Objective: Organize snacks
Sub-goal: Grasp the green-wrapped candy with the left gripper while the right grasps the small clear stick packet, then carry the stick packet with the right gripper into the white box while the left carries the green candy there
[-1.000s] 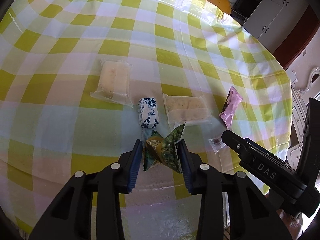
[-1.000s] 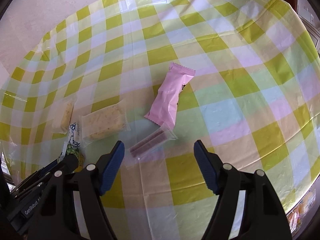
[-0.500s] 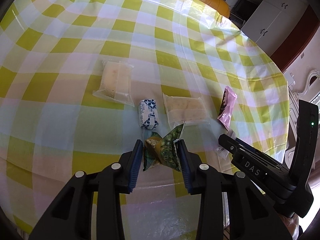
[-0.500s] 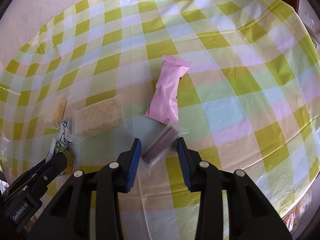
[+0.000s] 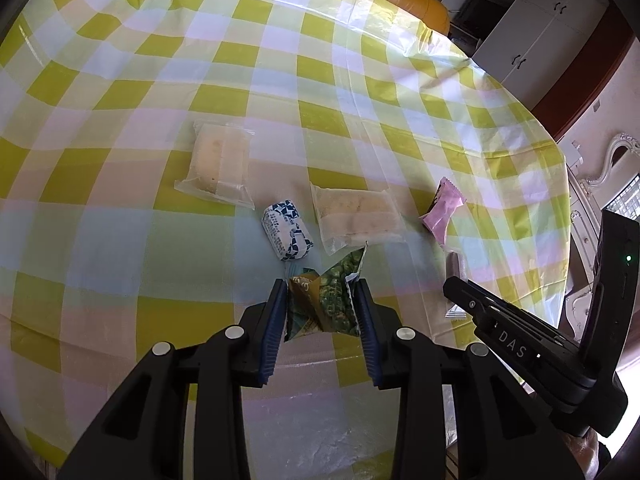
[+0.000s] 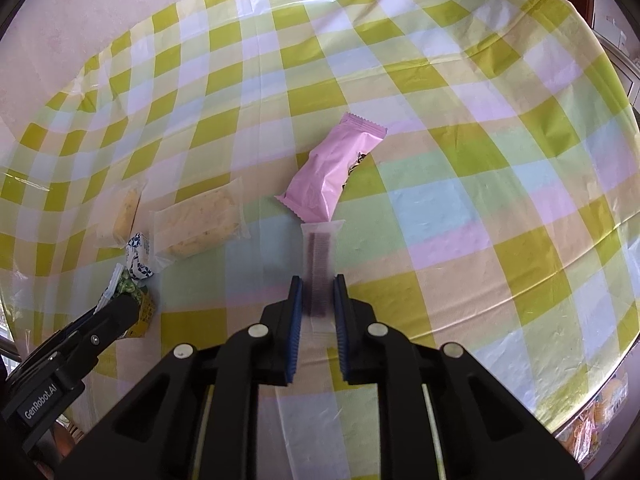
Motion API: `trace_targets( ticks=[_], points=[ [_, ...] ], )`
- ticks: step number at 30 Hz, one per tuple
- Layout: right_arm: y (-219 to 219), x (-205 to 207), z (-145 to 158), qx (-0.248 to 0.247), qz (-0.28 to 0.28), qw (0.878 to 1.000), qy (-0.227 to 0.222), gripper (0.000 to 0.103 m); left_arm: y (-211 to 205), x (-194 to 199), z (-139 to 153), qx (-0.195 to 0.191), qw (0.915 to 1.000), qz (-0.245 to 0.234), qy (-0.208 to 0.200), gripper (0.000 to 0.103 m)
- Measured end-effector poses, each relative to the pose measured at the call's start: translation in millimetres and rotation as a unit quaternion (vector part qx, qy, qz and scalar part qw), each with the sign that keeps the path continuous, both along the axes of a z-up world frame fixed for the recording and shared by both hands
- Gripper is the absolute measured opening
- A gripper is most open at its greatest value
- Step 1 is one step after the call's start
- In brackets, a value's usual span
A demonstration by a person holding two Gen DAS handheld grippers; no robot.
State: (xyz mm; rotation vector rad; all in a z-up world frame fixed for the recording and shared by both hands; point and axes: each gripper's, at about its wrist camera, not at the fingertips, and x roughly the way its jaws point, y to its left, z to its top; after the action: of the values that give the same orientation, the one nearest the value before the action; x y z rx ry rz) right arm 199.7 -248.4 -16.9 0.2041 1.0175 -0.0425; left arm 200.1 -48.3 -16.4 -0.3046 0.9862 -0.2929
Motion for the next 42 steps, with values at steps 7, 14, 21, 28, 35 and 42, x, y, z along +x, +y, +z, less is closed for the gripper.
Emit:
trace_targets(
  ticks=[7,14,21,28,35,42],
  points=[
    [-5,-13,10,-0.003,-0.003,1.000,-0.012,0.015,-5,-7,6,-0.007,0.9999,-0.009,-0.003,0.033],
    [-19,-28,17,0.003,-0.010,1.000,-0.019,0.015,-17,-21,16,-0.012,0.9996,-0.025,-0.010,0.033],
    [-35,-46,25,0.006,-0.019,0.999,-0.026,0.015,-35,-31,24,-0.006,0.9990,-0.043,-0.014,0.033],
    [-55,-67,32,0.002,-0.030,0.999,-0.032,0.015,-64,-44,31,0.000,0.9971,-0.075,-0.018,0.033],
    [-81,-90,37,0.000,-0.047,0.998,-0.035,0.015,-100,-60,36,0.009,0.9928,-0.117,-0.019,0.033],
    [-110,-119,41,-0.005,-0.066,0.997,-0.034,0.015,-140,-78,39,0.022,0.9850,-0.170,-0.019,0.033]
  ],
)
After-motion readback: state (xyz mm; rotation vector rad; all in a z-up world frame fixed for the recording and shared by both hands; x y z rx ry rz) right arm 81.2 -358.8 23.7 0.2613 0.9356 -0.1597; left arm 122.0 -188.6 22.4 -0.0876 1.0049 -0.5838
